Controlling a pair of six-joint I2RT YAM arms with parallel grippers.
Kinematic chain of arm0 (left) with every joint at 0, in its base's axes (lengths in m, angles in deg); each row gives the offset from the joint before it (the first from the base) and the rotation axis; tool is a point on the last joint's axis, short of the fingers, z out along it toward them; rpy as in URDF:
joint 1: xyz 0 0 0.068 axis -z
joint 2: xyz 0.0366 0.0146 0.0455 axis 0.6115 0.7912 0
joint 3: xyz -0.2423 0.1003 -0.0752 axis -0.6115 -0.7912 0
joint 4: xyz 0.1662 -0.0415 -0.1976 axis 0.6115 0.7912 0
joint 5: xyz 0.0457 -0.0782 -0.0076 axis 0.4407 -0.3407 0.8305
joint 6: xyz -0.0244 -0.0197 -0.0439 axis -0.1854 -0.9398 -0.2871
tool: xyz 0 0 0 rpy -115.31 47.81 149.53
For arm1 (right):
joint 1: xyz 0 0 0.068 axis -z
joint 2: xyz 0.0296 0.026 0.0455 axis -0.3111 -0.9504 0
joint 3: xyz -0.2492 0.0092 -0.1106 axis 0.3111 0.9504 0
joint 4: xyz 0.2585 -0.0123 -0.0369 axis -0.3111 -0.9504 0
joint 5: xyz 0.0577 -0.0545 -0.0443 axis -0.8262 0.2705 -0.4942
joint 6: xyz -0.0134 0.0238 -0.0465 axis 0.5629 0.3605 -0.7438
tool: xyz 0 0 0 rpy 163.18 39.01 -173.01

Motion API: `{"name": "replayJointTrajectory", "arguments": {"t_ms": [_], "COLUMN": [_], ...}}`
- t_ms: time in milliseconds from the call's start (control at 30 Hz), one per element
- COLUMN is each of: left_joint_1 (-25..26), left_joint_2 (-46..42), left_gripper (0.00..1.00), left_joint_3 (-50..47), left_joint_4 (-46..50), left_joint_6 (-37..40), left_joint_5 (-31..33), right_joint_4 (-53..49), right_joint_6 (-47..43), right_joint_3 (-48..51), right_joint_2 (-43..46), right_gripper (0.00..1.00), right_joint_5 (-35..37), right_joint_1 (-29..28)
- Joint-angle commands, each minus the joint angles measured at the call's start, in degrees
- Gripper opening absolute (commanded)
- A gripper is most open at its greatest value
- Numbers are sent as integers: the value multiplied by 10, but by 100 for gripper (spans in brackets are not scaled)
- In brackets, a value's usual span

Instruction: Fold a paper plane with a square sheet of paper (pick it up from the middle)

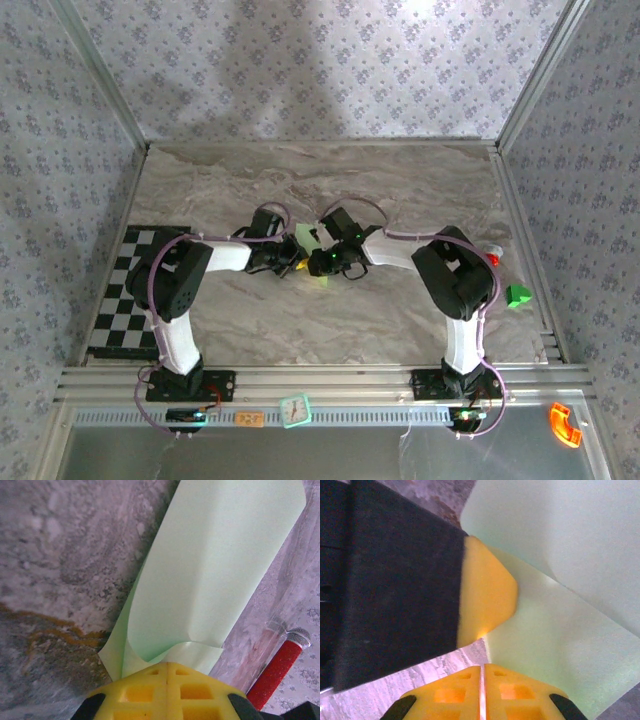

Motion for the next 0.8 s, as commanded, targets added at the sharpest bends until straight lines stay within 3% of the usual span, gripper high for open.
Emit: {"name": "replayJointTrajectory", "arguments": {"t_ms": [0,767], "left_joint_1": [-5,-14], "left_joint_2": [32,54], "left_gripper": [4,3], "left_joint_3": [-18,-25], "left_joint_4": [58,93], "left_joint_6": [7,24], "left_joint_5": [27,48], "right_joint_4": [-35,-151], "right_joint_6": [-11,-85], "right_joint_3": [-16,42], "right_joint_2": [-12,39], "right_gripper": [11,8], "right_joint_5": [5,-5], "right_joint_1": [1,6]}}
